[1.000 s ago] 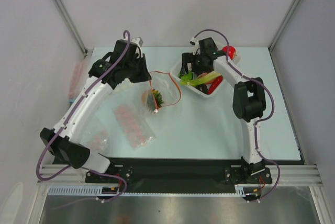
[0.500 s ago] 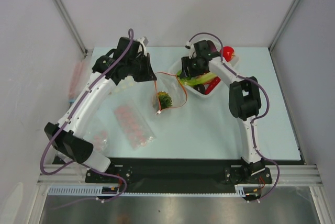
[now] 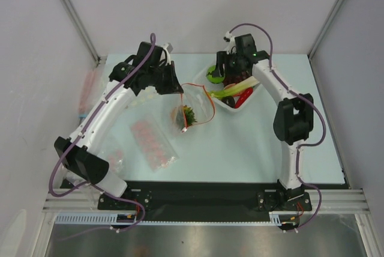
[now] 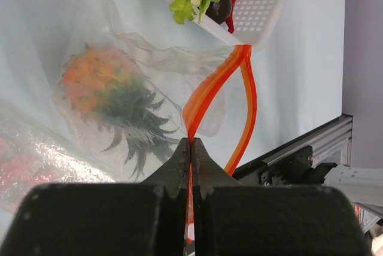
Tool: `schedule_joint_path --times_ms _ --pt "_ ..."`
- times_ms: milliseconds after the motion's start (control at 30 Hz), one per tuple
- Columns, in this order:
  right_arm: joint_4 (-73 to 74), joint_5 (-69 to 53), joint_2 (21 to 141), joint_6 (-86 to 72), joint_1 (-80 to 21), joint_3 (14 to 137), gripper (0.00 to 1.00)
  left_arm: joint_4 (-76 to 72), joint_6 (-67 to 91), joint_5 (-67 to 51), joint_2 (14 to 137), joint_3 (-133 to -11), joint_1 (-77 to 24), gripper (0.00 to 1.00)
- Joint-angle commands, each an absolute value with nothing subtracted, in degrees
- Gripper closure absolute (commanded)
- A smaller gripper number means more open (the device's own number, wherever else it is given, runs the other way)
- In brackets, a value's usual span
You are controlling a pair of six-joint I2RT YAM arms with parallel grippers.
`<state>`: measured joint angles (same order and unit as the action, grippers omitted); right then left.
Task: Place the food in the zip-top bag and seal the zipper
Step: Pick up the fake fruit from the bin, then place the fake fruit in the zipper food storage bag.
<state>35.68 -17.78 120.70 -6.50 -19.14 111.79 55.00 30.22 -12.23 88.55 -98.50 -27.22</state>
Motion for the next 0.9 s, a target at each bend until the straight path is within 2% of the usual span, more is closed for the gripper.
schedule_joint_path --times_ms 0,533,867 --pt "36.0 -20.1 111.2 -6.6 -18.9 110.8 0.64 53.8 32.3 -14.3 89.6 -101.7 -26.9 1.0" --pt "34.1 -28.7 82.9 -8.2 -23.2 92.7 0.65 54.1 35.9 -16.2 95.4 -107.2 -26.9 1.0" --pt "24.3 -29.3 82.3 -12.3 -27.7 82.9 0.66 56.9 35.9 -18.0 96.2 -110.9 -26.9 1.0"
